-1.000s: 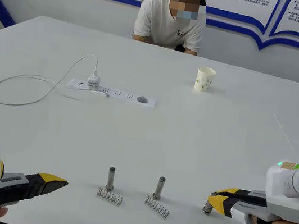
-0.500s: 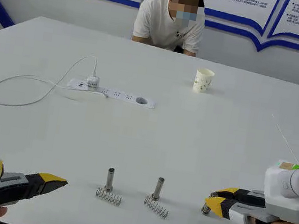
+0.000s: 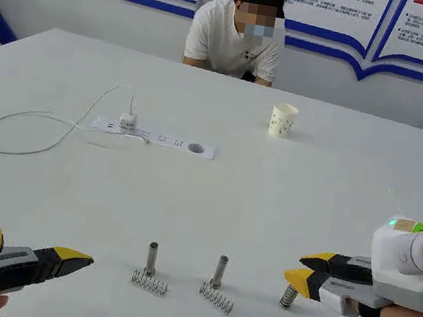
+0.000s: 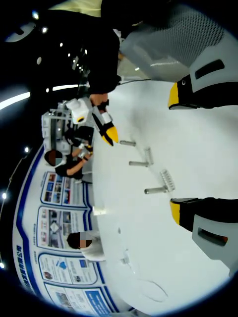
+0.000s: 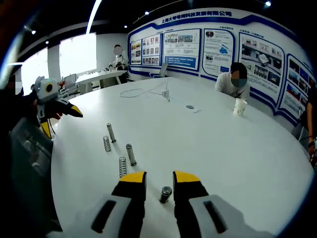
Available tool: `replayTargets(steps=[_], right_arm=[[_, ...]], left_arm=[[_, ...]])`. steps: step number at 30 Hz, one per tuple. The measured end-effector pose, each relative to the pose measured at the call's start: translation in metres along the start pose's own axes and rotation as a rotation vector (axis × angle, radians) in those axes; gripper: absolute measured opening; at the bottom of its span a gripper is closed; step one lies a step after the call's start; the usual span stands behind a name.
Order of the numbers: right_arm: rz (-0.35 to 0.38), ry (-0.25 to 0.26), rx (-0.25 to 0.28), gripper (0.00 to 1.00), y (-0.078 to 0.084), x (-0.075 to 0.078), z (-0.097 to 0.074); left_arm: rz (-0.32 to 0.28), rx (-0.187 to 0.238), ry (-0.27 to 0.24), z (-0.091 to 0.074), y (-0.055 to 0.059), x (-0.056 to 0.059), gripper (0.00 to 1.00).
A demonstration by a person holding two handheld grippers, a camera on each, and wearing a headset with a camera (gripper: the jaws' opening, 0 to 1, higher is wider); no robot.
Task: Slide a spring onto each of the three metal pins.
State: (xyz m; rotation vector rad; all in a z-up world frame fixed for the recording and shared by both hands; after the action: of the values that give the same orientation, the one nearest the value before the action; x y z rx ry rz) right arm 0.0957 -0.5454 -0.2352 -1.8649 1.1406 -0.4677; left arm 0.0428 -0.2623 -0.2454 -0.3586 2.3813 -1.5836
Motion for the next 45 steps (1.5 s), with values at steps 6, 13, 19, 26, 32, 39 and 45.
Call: replayTargets(steps=[6,13,19,26,32,39,45], right_arm=[[-0.03,-0.026,0.013,0.22,-0.011,-0.014,0.004],[-0.058,-0.073,-0.016,0.22,-0.005,-0.035,0.016],[-0.066,-0.099,-0.045,0.22,0.005,-0.046,0.026],[-0.065,-0.123,-0.082,0.21,0.018,-0.054,0.037],[-0.06,-0.14,-0.109,0.21,0.029,-0.058,0.047],[-0.06,-0.145,-0.144,0.2,0.042,-0.059,0.055],[-0.049,-0.142,-0.159,0.19,0.049,-0.057,0.061]], left_arm=[[0.004,0.005,-0.002,-0.001,-0.002,0.001,0.74],[0.007,0.009,-0.002,-0.001,-0.004,0.002,0.74],[0.008,0.011,-0.003,-0.001,-0.005,0.002,0.74],[0.007,0.012,-0.003,-0.001,-0.005,0.003,0.74],[0.003,0.01,-0.004,0.0,-0.004,0.002,0.74],[-0.002,0.004,-0.004,0.001,-0.003,0.002,0.74],[-0.005,0.0,-0.003,0.001,-0.001,0.001,0.74]])
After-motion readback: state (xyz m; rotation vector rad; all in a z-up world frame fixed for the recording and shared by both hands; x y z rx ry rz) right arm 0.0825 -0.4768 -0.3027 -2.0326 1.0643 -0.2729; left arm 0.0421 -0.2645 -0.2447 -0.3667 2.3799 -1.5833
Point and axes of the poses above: the centre of the closed fingertips' face, and the gripper's own axes: z roughly forward along the fingers, x roughly to its right, y roughly out of its underside, the point moved 5 cm from there along -z, roughly backward along the fingers, and after that the axes turned 12 degrees about z, right-handed, at the moved point
